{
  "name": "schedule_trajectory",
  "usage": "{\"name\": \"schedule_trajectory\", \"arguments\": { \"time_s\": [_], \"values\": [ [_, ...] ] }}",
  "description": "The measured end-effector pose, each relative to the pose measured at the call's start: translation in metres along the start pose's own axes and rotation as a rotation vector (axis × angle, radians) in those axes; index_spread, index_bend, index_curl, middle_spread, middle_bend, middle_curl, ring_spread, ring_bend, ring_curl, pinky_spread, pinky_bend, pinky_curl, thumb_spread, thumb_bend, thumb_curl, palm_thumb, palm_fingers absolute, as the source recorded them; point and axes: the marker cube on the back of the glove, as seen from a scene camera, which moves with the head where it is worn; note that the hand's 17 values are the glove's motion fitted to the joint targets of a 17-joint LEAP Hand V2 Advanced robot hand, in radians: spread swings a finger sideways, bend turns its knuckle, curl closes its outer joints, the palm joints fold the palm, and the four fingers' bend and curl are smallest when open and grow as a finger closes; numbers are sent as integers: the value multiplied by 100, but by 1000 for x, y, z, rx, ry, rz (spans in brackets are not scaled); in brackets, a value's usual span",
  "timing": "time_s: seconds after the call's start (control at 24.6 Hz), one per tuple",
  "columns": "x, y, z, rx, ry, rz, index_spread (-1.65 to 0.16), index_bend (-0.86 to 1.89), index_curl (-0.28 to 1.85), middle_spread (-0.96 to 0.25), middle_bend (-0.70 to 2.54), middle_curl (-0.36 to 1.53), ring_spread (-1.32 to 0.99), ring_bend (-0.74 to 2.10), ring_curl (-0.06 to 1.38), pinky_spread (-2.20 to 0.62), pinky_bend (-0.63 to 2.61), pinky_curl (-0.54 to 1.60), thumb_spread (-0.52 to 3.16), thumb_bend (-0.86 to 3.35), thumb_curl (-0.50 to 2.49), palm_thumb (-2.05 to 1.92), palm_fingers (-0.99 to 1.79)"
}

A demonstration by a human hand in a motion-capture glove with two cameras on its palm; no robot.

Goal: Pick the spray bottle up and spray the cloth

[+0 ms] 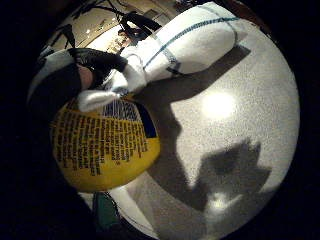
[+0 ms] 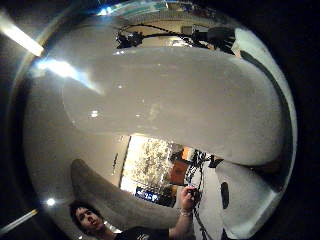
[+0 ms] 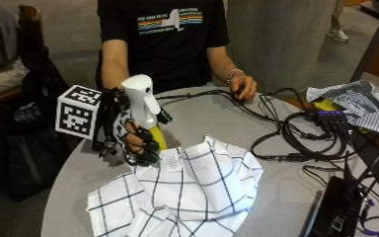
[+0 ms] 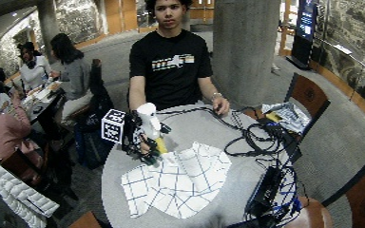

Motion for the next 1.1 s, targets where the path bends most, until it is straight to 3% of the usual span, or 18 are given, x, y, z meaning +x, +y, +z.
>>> {"name": "schedule_trajectory", "arguments": {
  "time_s": [0.37, 1.1],
  "values": [
    [-30, -4, -29, 13, 78, -34, -19, 23, 33, -3, 32, 43, -3, 42, 35, 13, 40, 32, 68, 2, 50, 97, 108],
    [-64, -16, -64, -233, 439, 183, -18, 18, 41, -5, 29, 44, -4, 39, 36, 13, 26, 32, 58, -3, 58, 98, 112]
  ]
}}
